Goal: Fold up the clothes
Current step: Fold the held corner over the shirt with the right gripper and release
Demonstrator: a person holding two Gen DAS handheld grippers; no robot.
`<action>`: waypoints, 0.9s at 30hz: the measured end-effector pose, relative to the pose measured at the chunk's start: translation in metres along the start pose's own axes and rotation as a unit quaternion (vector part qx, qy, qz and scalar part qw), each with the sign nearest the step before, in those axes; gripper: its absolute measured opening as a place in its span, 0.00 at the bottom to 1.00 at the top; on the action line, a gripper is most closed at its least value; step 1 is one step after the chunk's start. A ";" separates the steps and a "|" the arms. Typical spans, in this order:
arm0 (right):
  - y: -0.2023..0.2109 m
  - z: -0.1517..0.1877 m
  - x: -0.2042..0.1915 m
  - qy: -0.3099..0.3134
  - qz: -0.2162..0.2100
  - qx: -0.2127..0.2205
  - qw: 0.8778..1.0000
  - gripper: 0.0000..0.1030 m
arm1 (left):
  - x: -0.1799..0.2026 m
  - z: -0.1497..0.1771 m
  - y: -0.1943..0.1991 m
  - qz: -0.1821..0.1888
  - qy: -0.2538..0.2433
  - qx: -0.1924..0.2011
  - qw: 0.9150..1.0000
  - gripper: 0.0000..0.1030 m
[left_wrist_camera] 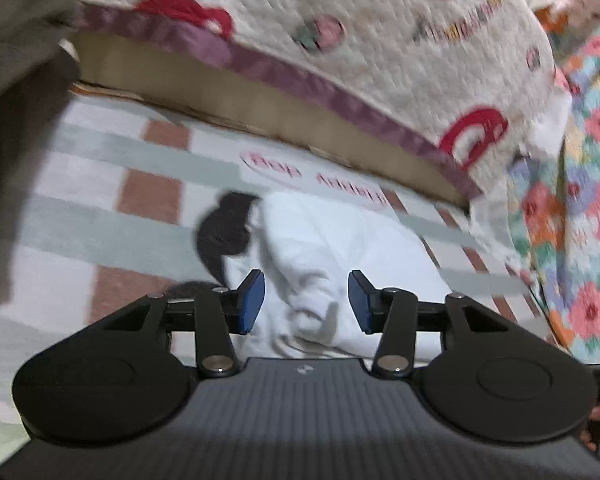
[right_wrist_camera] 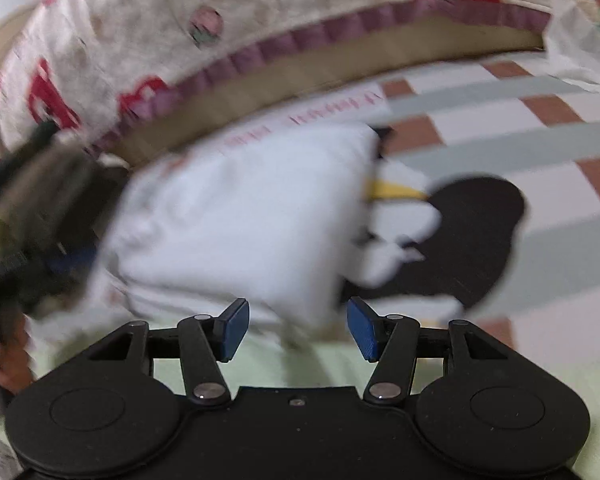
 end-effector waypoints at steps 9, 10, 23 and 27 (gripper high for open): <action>-0.018 0.008 -0.007 0.018 -0.030 0.034 0.999 0.58 | 0.027 -0.001 -0.044 -0.072 -0.120 -0.029 0.990 0.14; -0.018 0.008 -0.008 0.024 -0.024 0.040 0.999 0.58 | 0.037 -0.006 -0.032 -0.081 -0.149 0.004 0.985 0.13; -0.018 0.011 -0.029 0.118 0.037 0.045 0.991 0.20 | -0.017 0.010 -0.027 -0.103 0.009 -0.037 0.994 0.30; -0.017 0.009 -0.018 0.092 0.030 0.028 0.995 0.17 | -0.026 0.010 -0.023 -0.097 0.049 -0.047 0.993 0.35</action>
Point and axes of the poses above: each gripper's, at about its wrist camera, not at the fingertips, and y roughly against the way its jaws point, x to its right, z to its underside, the point moved 5 cm from there along -y, roughly the way its jaws point, and after that the axes turned 2 degrees about x, right-handed, at the moved point
